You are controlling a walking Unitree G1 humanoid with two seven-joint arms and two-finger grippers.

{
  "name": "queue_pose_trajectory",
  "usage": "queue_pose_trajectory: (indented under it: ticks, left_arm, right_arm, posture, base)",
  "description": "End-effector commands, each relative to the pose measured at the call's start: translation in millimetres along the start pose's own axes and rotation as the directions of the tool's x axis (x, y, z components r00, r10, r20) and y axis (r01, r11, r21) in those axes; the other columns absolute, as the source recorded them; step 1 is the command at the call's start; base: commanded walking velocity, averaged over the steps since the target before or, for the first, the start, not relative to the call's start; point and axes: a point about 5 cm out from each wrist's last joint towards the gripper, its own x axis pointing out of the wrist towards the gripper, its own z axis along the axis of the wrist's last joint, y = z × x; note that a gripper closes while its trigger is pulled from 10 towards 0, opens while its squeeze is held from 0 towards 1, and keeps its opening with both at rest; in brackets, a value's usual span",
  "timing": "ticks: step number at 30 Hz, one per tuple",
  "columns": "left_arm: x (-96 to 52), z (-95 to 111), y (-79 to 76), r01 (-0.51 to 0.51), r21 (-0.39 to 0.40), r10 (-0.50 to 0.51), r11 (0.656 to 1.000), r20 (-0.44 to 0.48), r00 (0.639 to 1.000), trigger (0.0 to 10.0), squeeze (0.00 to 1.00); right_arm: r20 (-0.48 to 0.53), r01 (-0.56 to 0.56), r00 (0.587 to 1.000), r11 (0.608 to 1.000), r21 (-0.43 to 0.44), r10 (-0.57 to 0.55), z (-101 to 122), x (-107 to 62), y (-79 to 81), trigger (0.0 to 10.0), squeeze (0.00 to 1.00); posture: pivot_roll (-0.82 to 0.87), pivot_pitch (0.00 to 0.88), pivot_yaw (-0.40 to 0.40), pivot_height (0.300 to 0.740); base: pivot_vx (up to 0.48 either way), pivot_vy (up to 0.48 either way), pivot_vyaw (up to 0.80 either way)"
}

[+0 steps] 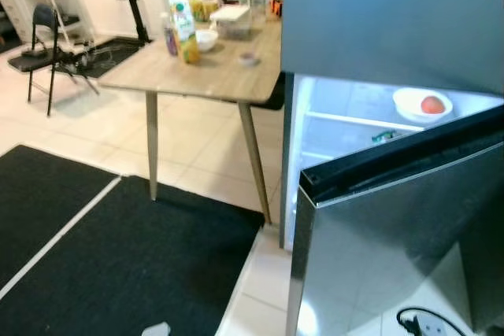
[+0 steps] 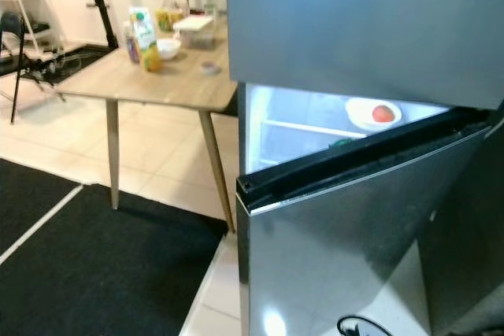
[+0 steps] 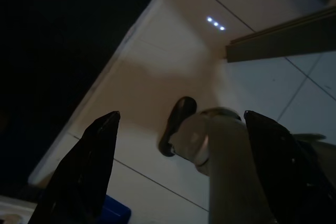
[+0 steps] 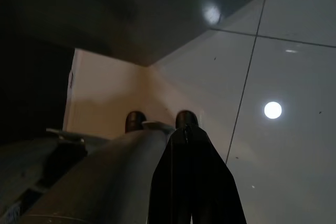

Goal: Restocking fridge

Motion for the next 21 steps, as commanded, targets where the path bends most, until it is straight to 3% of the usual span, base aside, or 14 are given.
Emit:
queue_pose_trajectory:
  ticks: [1, 9, 12, 14, 17, 18, 19, 21]
  left_arm:
    - [-1.4, -4.6, 2.5, 0.003, 0.027, -0.002, 1.000, -0.033, 0.999, 10.0, 0.00]
    - [-2.0, -6.9, 2.8, -0.003, 0.007, 0.003, 1.000, -0.035, 0.999, 10.0, 0.00]
    - [-2.3, -7.9, 3.5, -0.013, 0.011, 0.014, 1.000, -0.040, 0.999, 10.0, 0.00]
    - [-2.3, -8.1, 3.6, -0.015, 0.011, 0.016, 1.000, -0.041, 0.999, 10.0, 0.00]
    - [-2.2, -7.9, 3.6, -0.017, 0.014, 0.018, 1.000, -0.042, 0.999, 10.0, 0.00]
    - [-2.2, -7.8, 3.7, -0.018, 0.013, 0.019, 1.000, -0.041, 0.999, 10.0, 0.00]
    - [-2.2, -7.8, 3.7, -0.018, 0.013, 0.019, 1.000, -0.041, 0.999, 10.0, 0.00]
    - [-2.2, -7.7, 3.9, -0.020, 0.012, 0.020, 1.000, -0.041, 0.999, 10.0, 0.00]
  right_arm:
    - [0.006, 0.012, 1.000, 1.000, 0.015, -0.012, -1.1, -0.3, -0.6, 10.0, 0.00]
    - [0.061, -0.052, 0.997, 0.999, -0.001, 0.052, 11.9, 3.4, 8.3, 10.0, 0.00]
    - [0.060, -0.195, 0.978, 0.977, -0.089, 0.201, 22.2, 8.2, 27.1, 10.0, 0.00]
    - [0.060, -0.226, 0.971, 0.969, -0.104, 0.233, 25.0, 9.1, 31.4, 10.0, 0.00]
    - [0.072, -0.360, 0.925, 0.921, -0.150, 0.373, 39.4, 11.7, 49.1, 10.0, 0.00]
    - [0.069, -0.432, 0.892, 0.887, -0.164, 0.447, 45.2, 11.9, 57.4, 10.0, 0.00]
    - [0.069, -0.432, 0.892, 0.887, -0.164, 0.447, 45.2, 11.9, 57.4, 10.0, 0.00]
    - [0.053, -0.535, 0.831, 0.821, -0.197, 0.554, 52.4, 11.0, 69.0, 10.0, 0.00]
  posture:
    - [-0.10, 0.000, 0.010, 0.740]
    - [-0.09, 0.000, 0.013, 0.740]
    - [-0.10, 0.000, 0.016, 0.740]
    - [-0.10, 0.000, 0.016, 0.740]
    - [-0.10, 0.000, 0.016, 0.740]
    - [-0.10, 0.000, 0.016, 0.740]
    - [-0.10, 0.000, 0.016, 0.740]
    - [-0.10, 0.000, 0.016, 0.740]
  base:
    - [0.000, -0.480, 0.00]
    - [0.000, -0.384, 0.00]
    - [0.000, 0.000, 0.00]
    - [0.000, 0.000, 0.00]
    - [0.000, 0.000, 0.00]
    - [0.000, 0.000, 0.00]
    - [0.000, 0.000, 0.00]
    - [0.000, 0.000, 0.00]
